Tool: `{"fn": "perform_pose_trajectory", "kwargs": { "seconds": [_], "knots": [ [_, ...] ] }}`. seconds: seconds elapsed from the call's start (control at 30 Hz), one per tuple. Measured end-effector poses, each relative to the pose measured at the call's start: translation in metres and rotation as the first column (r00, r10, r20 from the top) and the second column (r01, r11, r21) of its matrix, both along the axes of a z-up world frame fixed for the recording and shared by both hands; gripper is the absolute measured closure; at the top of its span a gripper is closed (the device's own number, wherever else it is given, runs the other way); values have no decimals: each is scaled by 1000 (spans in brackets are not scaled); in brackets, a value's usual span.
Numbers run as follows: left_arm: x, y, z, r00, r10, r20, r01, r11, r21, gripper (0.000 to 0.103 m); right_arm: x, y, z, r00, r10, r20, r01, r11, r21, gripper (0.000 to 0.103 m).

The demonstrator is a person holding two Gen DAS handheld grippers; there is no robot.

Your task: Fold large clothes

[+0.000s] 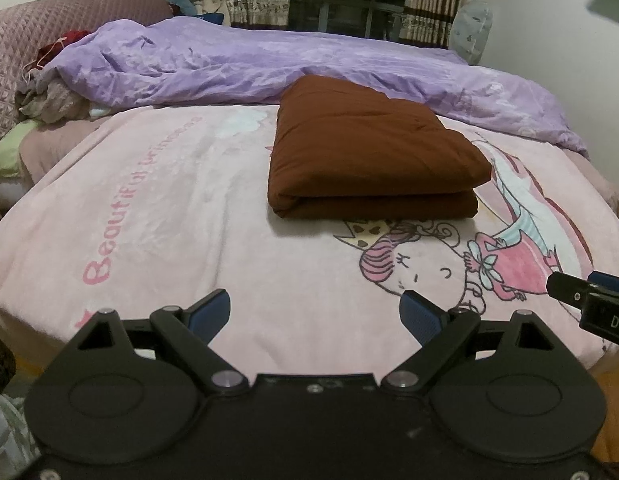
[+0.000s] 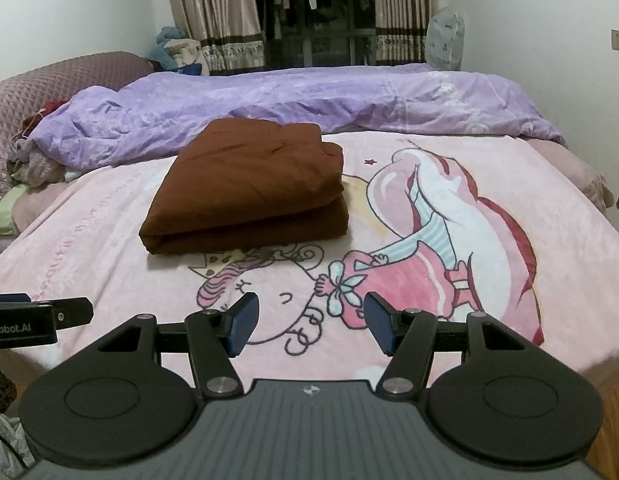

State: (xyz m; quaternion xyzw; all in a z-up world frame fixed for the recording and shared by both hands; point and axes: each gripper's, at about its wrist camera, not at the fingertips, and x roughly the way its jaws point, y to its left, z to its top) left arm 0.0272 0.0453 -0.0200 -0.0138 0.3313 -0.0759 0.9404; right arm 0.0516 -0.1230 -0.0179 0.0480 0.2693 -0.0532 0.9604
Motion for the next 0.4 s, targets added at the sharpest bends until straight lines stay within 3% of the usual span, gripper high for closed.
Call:
{"fn": "perform_pose_trajectory", "kwargs": {
  "seconds": [0.4],
  "knots": [
    [5,-1,-1,1000,-11,-14,11,1000,1,9,4,-7,-1,1000,3,-7,-3,1000,3,32]
  ]
}}
